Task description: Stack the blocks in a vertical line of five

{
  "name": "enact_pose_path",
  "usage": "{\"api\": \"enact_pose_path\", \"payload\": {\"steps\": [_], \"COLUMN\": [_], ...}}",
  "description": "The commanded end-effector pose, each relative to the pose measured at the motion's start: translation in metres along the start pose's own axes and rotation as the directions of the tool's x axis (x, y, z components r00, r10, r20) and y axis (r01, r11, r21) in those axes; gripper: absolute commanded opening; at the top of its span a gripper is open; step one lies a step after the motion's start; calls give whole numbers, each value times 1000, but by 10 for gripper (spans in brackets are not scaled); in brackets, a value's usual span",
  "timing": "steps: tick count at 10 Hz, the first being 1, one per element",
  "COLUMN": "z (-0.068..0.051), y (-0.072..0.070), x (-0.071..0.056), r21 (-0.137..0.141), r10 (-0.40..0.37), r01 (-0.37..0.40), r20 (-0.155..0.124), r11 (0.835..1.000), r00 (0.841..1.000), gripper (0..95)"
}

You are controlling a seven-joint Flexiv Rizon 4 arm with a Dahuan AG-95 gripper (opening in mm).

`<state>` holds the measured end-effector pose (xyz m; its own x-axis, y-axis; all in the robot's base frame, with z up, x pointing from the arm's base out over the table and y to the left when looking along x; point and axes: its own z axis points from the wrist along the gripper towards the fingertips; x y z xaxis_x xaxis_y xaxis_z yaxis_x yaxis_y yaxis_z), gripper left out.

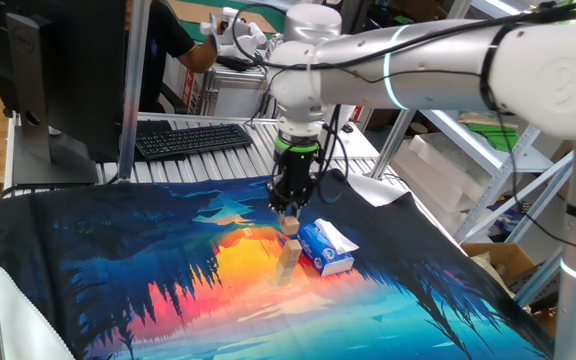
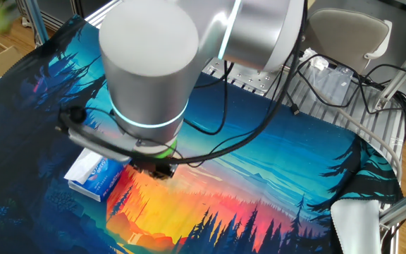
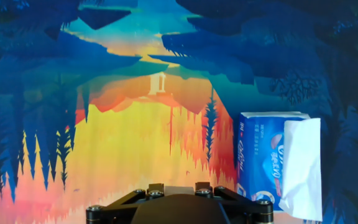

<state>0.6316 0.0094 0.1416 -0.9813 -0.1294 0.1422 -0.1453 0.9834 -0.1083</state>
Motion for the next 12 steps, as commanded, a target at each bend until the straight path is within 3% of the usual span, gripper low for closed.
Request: {"api": "enact_pose_path", "payload": {"steps": [1,12], "z": [-1,3], "y": [0,7], "x": [7,36], "r21": [0,0], "r10": [-1,-20], "r01": [1,20], "r20": [3,15], "r11": [1000,1000], "r00": [1000,1000], "gripper": [0,0]}}
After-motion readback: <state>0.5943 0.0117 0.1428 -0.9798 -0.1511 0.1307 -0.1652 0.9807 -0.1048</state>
